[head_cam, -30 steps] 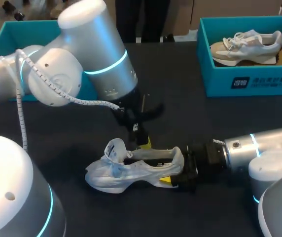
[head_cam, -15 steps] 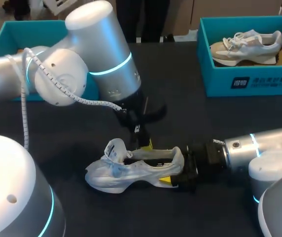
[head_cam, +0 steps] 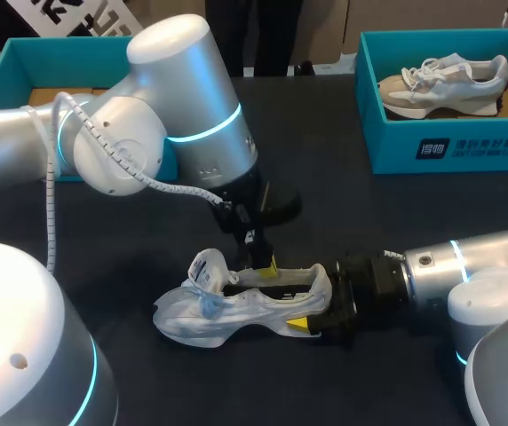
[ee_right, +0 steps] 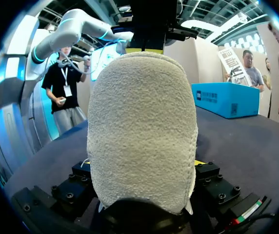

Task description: Take the shoe out of the shoebox, open the shoe tongue, remove and reinsert the insole, then place the shoe into the shoebox

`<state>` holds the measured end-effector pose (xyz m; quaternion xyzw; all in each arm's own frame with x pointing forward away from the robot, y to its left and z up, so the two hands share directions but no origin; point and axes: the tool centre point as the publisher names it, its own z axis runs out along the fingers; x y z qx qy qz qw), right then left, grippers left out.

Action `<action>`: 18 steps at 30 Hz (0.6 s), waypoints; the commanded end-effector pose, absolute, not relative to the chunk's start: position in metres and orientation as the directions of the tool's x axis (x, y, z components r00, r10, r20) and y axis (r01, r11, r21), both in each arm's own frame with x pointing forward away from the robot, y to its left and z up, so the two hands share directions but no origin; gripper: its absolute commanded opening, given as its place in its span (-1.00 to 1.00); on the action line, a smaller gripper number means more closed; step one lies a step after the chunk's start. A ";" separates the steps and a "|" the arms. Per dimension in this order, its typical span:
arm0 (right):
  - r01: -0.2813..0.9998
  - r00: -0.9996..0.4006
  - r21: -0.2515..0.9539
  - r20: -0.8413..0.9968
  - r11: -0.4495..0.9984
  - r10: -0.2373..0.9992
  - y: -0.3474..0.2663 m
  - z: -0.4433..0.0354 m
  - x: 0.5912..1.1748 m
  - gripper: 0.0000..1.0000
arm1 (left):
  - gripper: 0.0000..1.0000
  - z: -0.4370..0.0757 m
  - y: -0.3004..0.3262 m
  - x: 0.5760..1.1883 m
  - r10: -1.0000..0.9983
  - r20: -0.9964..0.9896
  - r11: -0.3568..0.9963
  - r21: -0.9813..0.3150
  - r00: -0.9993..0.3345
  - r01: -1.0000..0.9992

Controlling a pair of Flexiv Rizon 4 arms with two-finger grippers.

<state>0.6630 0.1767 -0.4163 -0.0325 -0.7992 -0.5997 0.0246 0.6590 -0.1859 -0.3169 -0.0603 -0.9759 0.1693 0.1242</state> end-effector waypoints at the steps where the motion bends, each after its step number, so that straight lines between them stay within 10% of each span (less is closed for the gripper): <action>1: 0.083 -0.997 0.955 0.080 0.284 0.022 0.178 -0.416 0.664 -1.00 | -1.00 -0.317 -0.185 0.659 0.161 0.222 0.935 -0.347 -0.962 0.076; 18: 0.083 -0.997 0.955 0.080 0.284 0.022 0.178 -0.416 0.664 -1.00 | -1.00 -0.352 -0.196 0.655 0.199 0.209 0.944 -0.303 -0.957 0.130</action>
